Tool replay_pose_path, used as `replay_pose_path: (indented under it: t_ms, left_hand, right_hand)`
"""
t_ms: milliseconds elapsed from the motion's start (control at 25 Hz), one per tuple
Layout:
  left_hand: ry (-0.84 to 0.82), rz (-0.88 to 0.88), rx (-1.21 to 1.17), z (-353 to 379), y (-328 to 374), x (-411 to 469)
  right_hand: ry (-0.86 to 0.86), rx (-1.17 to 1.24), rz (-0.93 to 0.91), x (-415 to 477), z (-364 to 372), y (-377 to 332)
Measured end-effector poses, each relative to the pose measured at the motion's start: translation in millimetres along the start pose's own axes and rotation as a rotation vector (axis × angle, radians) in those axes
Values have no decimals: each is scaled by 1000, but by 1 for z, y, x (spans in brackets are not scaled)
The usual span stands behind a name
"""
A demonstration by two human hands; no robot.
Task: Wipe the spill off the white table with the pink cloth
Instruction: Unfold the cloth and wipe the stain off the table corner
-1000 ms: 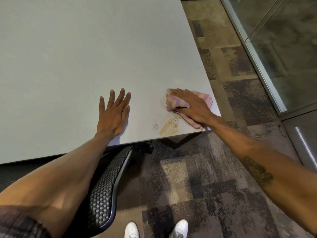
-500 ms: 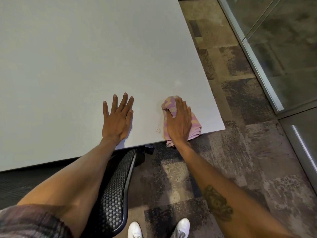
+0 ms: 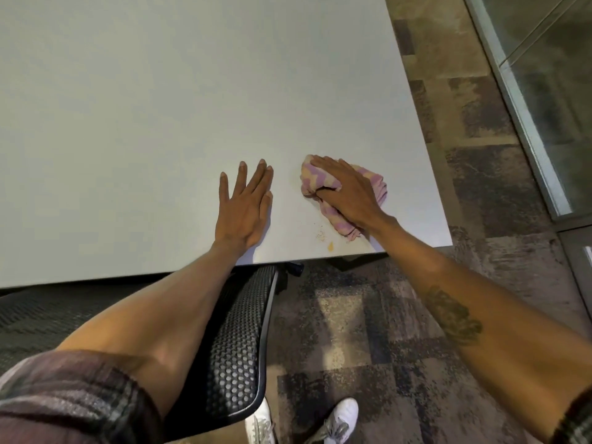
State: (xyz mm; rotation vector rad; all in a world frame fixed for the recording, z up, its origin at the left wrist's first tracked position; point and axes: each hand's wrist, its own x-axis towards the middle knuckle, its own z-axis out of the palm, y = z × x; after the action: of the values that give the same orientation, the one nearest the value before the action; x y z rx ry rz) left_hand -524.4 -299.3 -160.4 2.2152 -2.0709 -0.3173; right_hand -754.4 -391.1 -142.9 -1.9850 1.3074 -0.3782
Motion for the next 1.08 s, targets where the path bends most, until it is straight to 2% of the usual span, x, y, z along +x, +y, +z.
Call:
replay_pose_path:
  t_ms: [320,600,760,880,1080]
  left_hand:
    - [-7,5,-25,-2,2,-1]
    - [-16,32,-46,-2,0,-2]
    - [-18,38,-63,-3,-1,-3]
    - [-6,33,-44,-3,-1,-2]
    - [12,30,11,-4,2,-4]
  right_hand:
    - [-186,-63,-152,-40,17,-1]
    - [-269,-72,-203,-79,34,3]
    - [-259,-77,-366,-88,28,11]
    - [-318,-81,-490,-77,14,14]
    - [-302,-120,-479,-76,17,8]
